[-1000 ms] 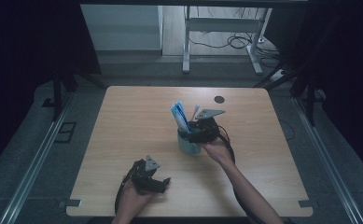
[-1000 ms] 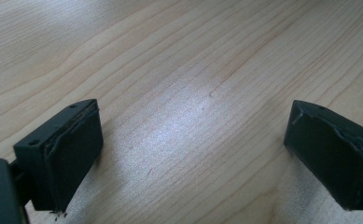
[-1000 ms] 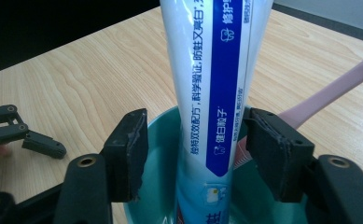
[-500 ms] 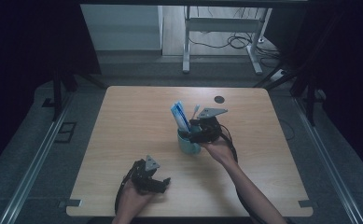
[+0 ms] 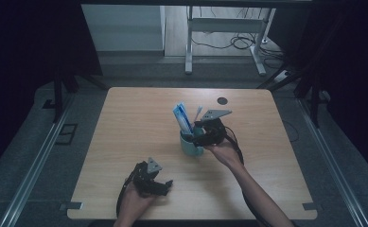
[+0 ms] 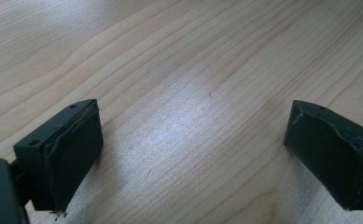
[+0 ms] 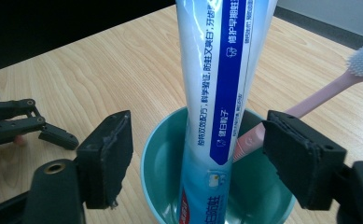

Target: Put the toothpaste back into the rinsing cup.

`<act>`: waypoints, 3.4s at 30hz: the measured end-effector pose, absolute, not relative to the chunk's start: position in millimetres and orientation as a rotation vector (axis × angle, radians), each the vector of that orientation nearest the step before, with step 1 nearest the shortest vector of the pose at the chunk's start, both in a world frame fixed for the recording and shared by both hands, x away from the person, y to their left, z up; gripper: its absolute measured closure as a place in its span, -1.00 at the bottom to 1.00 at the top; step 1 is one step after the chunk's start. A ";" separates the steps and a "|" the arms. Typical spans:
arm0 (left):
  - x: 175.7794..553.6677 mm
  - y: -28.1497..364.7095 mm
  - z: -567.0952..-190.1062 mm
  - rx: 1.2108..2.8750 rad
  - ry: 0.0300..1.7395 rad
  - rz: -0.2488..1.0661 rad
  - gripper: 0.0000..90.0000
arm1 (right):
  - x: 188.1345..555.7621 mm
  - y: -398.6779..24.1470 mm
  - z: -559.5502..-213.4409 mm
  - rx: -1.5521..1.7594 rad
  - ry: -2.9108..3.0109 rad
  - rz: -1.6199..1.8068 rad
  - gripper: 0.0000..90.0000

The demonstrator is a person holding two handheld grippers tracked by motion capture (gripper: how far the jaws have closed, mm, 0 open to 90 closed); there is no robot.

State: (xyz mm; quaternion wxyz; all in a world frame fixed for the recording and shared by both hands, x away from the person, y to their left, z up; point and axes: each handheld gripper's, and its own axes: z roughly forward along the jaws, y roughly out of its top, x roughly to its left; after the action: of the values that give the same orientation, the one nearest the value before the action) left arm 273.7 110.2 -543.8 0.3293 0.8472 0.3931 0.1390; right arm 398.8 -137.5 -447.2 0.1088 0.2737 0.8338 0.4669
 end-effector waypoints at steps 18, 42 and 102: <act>273.8 110.3 -543.7 2.219 1.028 0.363 -0.90 | 389.7 -147.4 -442.8 0.775 2.469 1.347 -0.58; 273.9 110.3 -543.6 2.220 1.027 0.364 -0.90 | 373.9 -176.1 -442.2 0.773 2.458 1.318 -0.63; 273.9 110.2 -543.8 2.218 1.026 0.368 -0.90 | 323.3 -259.8 -481.0 0.862 2.437 1.152 -0.80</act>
State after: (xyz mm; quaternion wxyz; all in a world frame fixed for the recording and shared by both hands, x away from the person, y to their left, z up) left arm 273.9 110.2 -543.8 0.3290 0.8475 0.3920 0.1405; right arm 323.3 -259.8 -481.0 0.1552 0.3010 0.8506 0.4023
